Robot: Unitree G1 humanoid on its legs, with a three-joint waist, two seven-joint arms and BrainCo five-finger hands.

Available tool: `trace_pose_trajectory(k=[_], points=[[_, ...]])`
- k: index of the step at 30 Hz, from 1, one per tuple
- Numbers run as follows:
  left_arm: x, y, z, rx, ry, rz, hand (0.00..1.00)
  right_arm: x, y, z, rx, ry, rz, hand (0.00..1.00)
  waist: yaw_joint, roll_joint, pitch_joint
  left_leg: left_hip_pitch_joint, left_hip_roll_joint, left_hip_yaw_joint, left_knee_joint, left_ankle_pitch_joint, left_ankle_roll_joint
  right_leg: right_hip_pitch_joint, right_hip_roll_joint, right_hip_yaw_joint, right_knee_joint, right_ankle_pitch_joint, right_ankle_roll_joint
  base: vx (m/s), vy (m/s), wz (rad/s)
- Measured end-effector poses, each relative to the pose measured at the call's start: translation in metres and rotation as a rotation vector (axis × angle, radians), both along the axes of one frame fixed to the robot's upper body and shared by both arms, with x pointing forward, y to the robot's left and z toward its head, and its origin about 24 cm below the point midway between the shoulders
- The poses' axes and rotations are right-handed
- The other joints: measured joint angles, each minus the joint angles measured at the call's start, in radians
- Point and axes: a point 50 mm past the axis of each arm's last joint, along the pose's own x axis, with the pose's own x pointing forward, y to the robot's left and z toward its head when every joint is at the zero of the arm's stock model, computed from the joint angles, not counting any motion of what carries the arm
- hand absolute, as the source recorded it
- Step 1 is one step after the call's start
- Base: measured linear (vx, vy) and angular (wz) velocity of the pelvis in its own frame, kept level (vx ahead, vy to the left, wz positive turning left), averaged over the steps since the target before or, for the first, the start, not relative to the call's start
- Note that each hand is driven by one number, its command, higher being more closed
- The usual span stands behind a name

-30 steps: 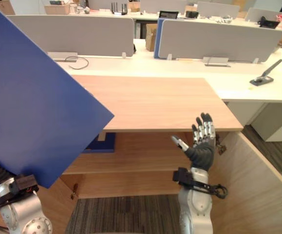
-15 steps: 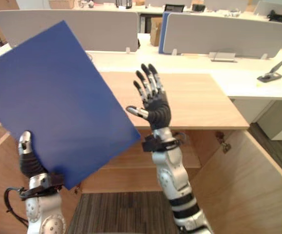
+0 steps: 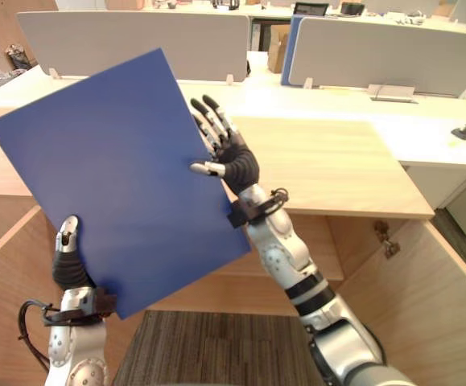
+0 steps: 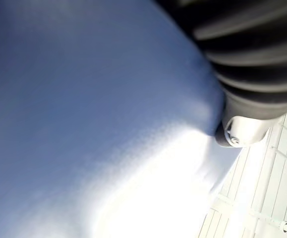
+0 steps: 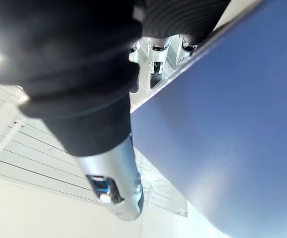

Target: Walk over to the cabinet, pick up the folder, carry it to the office cabinet, place the folder inside the office cabinet, then close the office cabinet door

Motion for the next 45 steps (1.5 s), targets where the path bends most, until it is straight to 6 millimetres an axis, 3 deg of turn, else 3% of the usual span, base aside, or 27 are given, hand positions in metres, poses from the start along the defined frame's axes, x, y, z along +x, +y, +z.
trace_pose_trajectory(k=[11, 12, 20, 25, 38, 39, 45], points=[[-0.003, 0.000, -0.004, -0.040, 0.021, -0.029, 1.00, 0.008, 0.003, 0.002, -0.186, -0.009, 0.096, 0.00, -0.001, 0.000, 0.022, -0.001, -0.002, -0.016, -0.020, 0.014, -0.003, 0.000, -0.002, -0.019, 0.000, 0.000, 0.000, -0.02, -0.006, 0.04], [-0.004, 0.001, -0.005, -0.038, 0.030, -0.028, 1.00, 0.009, 0.001, 0.002, -0.217, -0.005, 0.110, 1.00, -0.001, 0.000, 0.022, -0.001, -0.002, -0.017, -0.021, 0.014, -0.003, 0.000, -0.002, -0.020, 0.000, 0.000, 0.000, 0.00, 0.000, 0.00], [-0.005, 0.004, -0.005, 0.034, 0.047, -0.053, 1.00, 0.014, -0.028, -0.003, -0.445, 0.035, 0.132, 1.00, 0.004, -0.001, 0.021, -0.002, -0.001, -0.020, -0.023, 0.017, -0.007, -0.001, -0.001, -0.022, 0.000, 0.000, 0.000, 0.00, -0.001, 0.00], [-0.004, 0.006, 0.000, 0.181, 0.043, -0.076, 1.00, 0.002, -0.039, -0.034, -0.701, 0.135, 0.284, 1.00, 0.006, -0.003, 0.017, -0.006, 0.000, -0.021, -0.023, 0.018, -0.010, -0.002, 0.000, -0.022, 0.000, 0.000, 0.000, 0.00, 0.000, 0.00], [0.000, 0.002, 0.003, 0.200, 0.022, -0.099, 1.00, -0.002, -0.045, -0.038, -0.678, 0.133, 0.256, 1.00, 0.032, 0.003, -0.015, -0.016, 0.003, -0.022, -0.012, 0.019, -0.011, -0.010, 0.002, -0.022, 0.000, 0.000, -0.001, 0.00, 0.000, 0.00], [0.000, 0.002, 0.003, 0.201, 0.022, -0.098, 0.00, -0.002, -0.044, -0.038, -0.676, 0.133, 0.256, 1.00, 0.032, 0.004, -0.015, -0.016, 0.004, -0.022, -0.012, 0.019, -0.011, -0.010, 0.003, -0.022, 0.000, 0.000, -0.001, 0.00, 0.000, 0.00], [0.000, 0.002, 0.003, 0.202, 0.017, -0.101, 0.00, 0.000, -0.042, -0.033, -0.670, 0.106, 0.241, 1.00, 0.031, 0.007, -0.019, -0.016, 0.005, -0.021, -0.012, 0.019, -0.013, -0.009, 0.004, -0.022, 0.000, 0.001, -0.002, 0.00, 0.000, 0.00]])
